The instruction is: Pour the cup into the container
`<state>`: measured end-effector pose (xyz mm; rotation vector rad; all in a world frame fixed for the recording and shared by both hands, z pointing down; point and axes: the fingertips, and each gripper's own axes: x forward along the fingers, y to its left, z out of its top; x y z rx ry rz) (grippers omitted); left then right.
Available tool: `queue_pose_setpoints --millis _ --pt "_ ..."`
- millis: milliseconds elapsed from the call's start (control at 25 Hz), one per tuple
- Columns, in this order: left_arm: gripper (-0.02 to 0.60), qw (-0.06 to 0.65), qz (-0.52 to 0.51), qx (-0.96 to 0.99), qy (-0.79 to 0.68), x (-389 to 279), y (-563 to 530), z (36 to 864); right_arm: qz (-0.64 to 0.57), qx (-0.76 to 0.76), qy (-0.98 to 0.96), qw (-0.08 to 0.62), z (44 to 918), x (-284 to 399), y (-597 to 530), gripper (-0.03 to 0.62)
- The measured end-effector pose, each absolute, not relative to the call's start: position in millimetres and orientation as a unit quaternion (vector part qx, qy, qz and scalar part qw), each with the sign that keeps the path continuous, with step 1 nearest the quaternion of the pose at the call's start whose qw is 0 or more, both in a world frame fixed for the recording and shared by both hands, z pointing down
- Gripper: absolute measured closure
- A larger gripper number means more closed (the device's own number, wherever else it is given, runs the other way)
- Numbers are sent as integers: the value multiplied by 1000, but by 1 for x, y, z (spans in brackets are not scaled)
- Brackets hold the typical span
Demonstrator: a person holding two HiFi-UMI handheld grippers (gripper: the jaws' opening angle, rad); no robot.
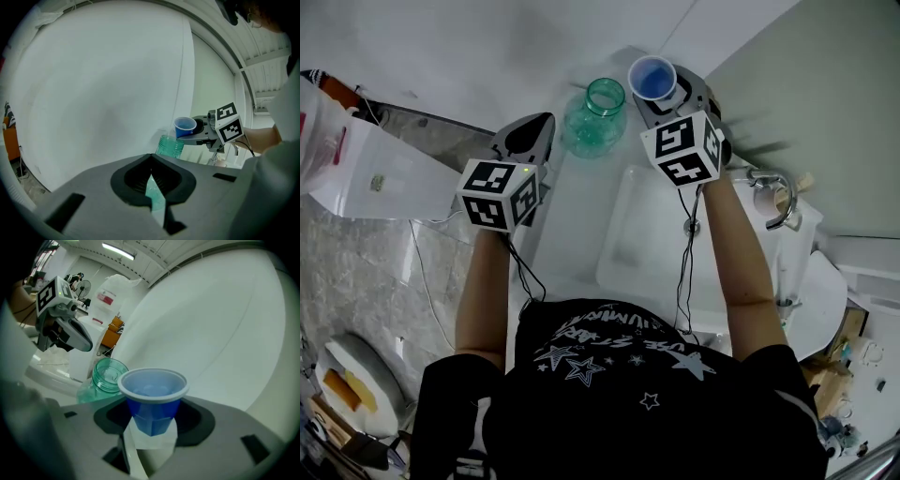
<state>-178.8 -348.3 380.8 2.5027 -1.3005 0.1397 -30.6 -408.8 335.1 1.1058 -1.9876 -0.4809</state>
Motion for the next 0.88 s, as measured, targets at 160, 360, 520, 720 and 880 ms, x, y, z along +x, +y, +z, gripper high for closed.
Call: queue_pose_setpoints --millis 160,360,520,720,880 --pt "572 164 49 875 -453 -179 -349 385 -215 430 -772 416 338 -34 -410 332" --pt "572 168 51 876 -450 -177 -349 391 -255 425 -750 438 339 -37 -413 332" --pt "572 170 50 877 -447 -176 -350 391 -286 420 -733 452 337 -42 -414 333" --pt "572 173 48 877 -445 -174 -349 393 -319 412 -713 469 339 -46 -415 333" --pt "572 174 46 878 -444 -173 -350 395 -341 406 -696 485 343 -45 -417 335"
